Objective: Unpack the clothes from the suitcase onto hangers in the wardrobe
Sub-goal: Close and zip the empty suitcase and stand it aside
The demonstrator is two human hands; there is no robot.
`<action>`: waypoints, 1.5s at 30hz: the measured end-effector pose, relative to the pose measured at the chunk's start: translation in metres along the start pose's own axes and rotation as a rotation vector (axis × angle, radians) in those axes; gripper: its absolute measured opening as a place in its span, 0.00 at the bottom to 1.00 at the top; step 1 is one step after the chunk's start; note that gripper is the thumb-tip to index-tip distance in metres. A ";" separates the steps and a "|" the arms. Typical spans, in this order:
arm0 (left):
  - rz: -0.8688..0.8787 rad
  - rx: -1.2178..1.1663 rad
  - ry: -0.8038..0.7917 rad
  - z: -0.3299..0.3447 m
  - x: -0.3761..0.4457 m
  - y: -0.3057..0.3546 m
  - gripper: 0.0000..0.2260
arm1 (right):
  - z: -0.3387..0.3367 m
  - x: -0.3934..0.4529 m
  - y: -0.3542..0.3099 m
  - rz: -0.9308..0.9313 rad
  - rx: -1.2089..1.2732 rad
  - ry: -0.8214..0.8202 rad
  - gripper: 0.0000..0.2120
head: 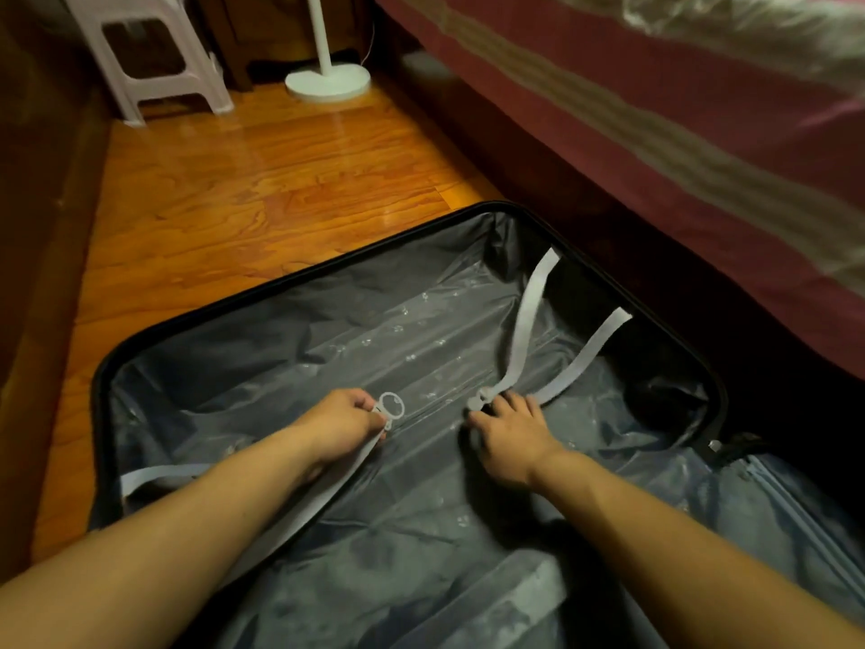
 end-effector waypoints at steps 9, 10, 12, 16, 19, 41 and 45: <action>-0.052 0.030 -0.178 0.000 0.009 -0.001 0.05 | -0.019 -0.016 0.016 0.345 0.497 0.472 0.07; -0.053 0.011 -0.198 -0.001 0.011 -0.001 0.03 | -0.021 -0.012 0.017 0.406 0.544 0.525 0.04; -0.051 -0.012 -0.211 -0.003 0.015 -0.001 0.02 | -0.020 0.005 0.018 0.543 0.699 0.560 0.05; -0.041 -0.076 -0.235 -0.005 0.017 -0.001 0.04 | -0.003 0.039 0.021 0.827 0.954 0.517 0.14; -0.031 -0.144 -0.274 -0.005 0.016 -0.004 0.02 | 0.003 0.046 0.024 0.879 0.896 0.518 0.05; 0.129 -0.183 -0.299 -0.007 -0.005 0.027 0.03 | -0.051 -0.002 -0.065 0.437 1.991 0.362 0.10; 0.105 -0.167 -0.291 -0.008 -0.004 0.032 0.02 | -0.052 -0.006 -0.064 0.399 1.993 0.392 0.08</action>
Point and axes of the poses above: each hand's wrist, its own x-axis towards the middle knuckle, its own z-axis out of the palm, y = z × x, the point moved 2 cm from there along x, towards the middle knuckle, and after that the axes turned 11 degrees about -z, right-handed, at the moved point
